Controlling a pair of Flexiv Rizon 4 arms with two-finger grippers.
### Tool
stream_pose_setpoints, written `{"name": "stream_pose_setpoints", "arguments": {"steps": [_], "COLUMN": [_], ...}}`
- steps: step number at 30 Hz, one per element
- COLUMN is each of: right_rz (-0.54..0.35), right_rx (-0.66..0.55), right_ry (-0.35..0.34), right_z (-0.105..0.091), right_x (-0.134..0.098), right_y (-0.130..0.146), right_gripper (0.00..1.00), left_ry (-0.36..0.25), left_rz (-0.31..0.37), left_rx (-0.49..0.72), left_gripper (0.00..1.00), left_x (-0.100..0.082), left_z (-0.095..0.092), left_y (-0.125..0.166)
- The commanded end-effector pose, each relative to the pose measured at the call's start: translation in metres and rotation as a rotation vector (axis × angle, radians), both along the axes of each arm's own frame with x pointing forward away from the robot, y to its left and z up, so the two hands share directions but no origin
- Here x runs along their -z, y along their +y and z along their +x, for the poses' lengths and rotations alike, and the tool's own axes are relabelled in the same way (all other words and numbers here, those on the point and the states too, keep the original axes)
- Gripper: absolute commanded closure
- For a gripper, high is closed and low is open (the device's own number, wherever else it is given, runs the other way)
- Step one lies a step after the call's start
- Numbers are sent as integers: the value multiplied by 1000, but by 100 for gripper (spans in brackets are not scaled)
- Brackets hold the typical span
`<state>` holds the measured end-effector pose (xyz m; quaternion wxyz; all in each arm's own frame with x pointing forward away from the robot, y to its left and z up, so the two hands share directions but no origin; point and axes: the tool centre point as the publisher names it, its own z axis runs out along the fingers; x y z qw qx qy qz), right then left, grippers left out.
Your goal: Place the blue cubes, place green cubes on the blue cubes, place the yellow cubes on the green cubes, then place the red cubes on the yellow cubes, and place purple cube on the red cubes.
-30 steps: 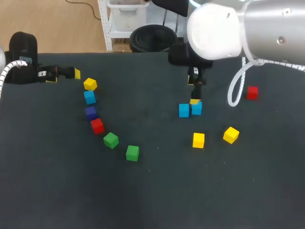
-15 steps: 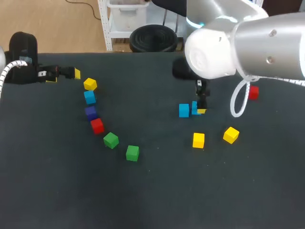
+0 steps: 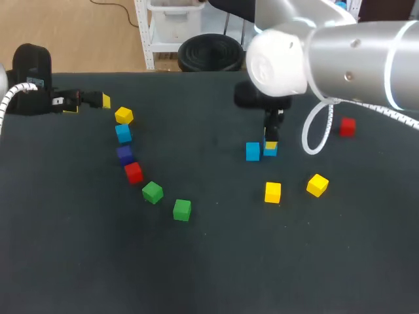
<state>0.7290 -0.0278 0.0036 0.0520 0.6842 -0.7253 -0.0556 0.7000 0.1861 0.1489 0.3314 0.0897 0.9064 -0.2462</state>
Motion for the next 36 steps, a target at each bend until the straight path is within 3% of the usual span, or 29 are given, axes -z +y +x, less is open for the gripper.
{"name": "stream_pose_setpoints", "arguments": {"steps": [1, 4, 18, 36], "right_rz": [-2, -5, 14, 0], "right_rx": [-1, -3, -11, 4], "right_ry": [9, 9, 24, 40], "right_z": [0, -3, -22, -18], "right_x": [0, -1, -11, -3], "right_y": [-2, -3, 2, 3], "right_gripper": [85, 100, 100, 100], "left_ry": [2, 2, 2, 2], "left_rz": [3, 3, 3, 3], "left_rx": [-2, -2, -2, -2], "left_gripper": [0, 0, 0, 0], "left_x": [-1, -1, -1, -1], "left_z": [0, 0, 0, 0], "left_y": [-1, -1, -1, -1]}}
